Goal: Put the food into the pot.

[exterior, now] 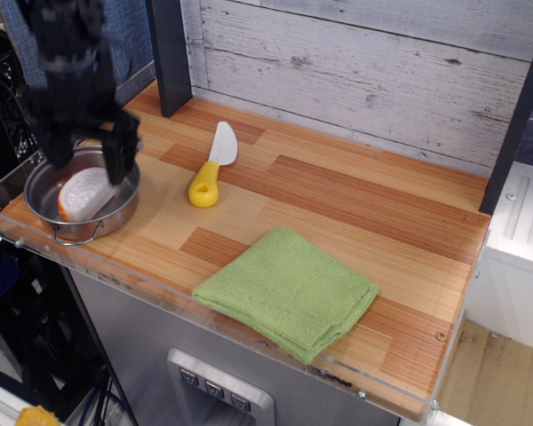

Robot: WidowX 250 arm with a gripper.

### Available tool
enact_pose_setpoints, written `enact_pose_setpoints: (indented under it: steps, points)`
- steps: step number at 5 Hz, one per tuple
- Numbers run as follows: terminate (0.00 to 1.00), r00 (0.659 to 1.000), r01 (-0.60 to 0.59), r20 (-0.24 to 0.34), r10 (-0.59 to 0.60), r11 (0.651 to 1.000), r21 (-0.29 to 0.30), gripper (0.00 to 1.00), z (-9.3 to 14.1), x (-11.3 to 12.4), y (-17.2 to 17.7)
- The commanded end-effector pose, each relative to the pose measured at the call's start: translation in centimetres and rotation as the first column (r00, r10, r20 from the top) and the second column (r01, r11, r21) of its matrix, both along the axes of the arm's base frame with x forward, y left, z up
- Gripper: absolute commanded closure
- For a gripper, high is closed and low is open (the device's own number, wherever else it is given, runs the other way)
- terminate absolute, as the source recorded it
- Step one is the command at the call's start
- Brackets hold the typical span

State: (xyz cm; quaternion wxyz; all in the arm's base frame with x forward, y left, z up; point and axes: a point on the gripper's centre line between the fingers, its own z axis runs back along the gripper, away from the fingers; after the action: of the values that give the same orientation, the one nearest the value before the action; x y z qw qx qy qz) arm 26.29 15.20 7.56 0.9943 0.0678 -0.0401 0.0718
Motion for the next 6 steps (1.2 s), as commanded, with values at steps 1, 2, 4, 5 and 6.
enact_pose_setpoints:
  steps: [1, 2, 4, 5, 6]
  points:
    - [0.00, 0.982, 0.155, 0.095, -0.163, 0.984, 0.088, 0.00, 9.0, 3.7, -7.1]
    - [0.00, 0.969, 0.234, 0.064, -0.238, 0.971, 0.054, 0.00, 8.0, 4.6, -10.4]
    - [0.00, 0.953, 0.302, 0.063, -0.296, 0.945, -0.125, 0.00, 7.9, 4.1, -12.8]
    - [0.00, 0.968, 0.247, 0.078, -0.238, 0.959, -0.141, 0.00, 8.6, 2.5, -12.9]
    - [0.00, 0.984, 0.176, 0.009, -0.176, 0.979, -0.102, 0.00, 8.9, 1.3, -12.7]
